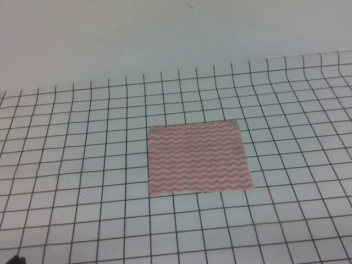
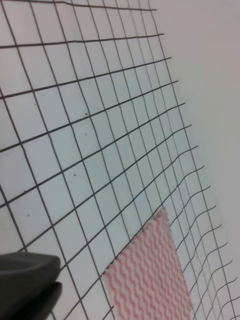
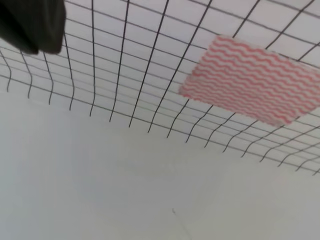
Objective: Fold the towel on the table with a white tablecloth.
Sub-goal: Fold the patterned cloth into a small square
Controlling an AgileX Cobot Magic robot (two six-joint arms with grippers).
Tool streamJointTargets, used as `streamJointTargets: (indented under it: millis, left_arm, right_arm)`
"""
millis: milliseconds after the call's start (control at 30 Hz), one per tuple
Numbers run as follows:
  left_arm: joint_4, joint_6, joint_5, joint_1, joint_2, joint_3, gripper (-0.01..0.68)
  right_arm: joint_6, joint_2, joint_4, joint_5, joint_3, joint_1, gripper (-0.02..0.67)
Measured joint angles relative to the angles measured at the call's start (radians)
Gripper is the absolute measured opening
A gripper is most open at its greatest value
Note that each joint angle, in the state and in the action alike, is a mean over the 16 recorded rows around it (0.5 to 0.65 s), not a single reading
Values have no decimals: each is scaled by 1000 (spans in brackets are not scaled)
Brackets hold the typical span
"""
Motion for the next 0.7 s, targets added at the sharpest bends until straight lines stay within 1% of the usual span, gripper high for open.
streamJointTargets:
  millis: [267, 700]
  left_arm:
    - [5, 0, -4, 1, 0, 0, 0]
    - [55, 0, 52, 1, 0, 0, 0]
  right_arm:
    - [1, 4, -26, 63, -6, 0, -1]
    - [5, -4, -31, 93, 6, 0, -2]
